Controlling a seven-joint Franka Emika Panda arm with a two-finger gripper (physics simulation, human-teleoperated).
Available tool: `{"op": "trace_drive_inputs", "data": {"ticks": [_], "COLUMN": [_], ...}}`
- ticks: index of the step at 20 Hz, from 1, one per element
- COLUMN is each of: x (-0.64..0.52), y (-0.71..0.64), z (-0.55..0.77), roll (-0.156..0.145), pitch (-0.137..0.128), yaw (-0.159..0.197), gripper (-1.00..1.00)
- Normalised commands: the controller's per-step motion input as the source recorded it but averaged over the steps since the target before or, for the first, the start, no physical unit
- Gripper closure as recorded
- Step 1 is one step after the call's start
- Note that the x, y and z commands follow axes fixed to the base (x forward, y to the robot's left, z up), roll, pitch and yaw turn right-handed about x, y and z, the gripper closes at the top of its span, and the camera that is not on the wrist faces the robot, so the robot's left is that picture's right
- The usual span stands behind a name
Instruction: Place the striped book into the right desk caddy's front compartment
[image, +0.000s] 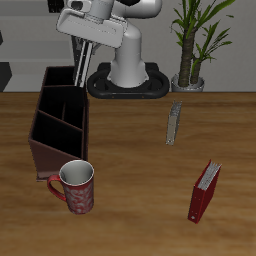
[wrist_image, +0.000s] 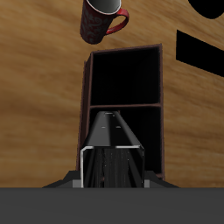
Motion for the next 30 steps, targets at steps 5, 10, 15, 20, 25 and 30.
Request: {"op": "trace_drive_inputs", "data": {"ticks": [5, 10, 15, 20, 25, 30], "x": [0.04, 0.04, 0.08, 0.03, 0.04, 0.07], "y": [0.01, 0.03, 0.01, 0.0, -0.02, -0.06], "z": [-0.03, -0.07, -0.11, -0.12, -0.1, -0.15], "roll": [0.001, 0.008, 0.004, 0.005, -0.008, -0.013], "pitch": [0.006, 0.008, 0.02, 0.016, 0.017, 0.029], "yaw": [-0.028, -0.013, -0.02, -0.013, -0.012, -0.013], "gripper": [1.0, 1.0, 1.0, 1.0, 1.0, 1.0]}}
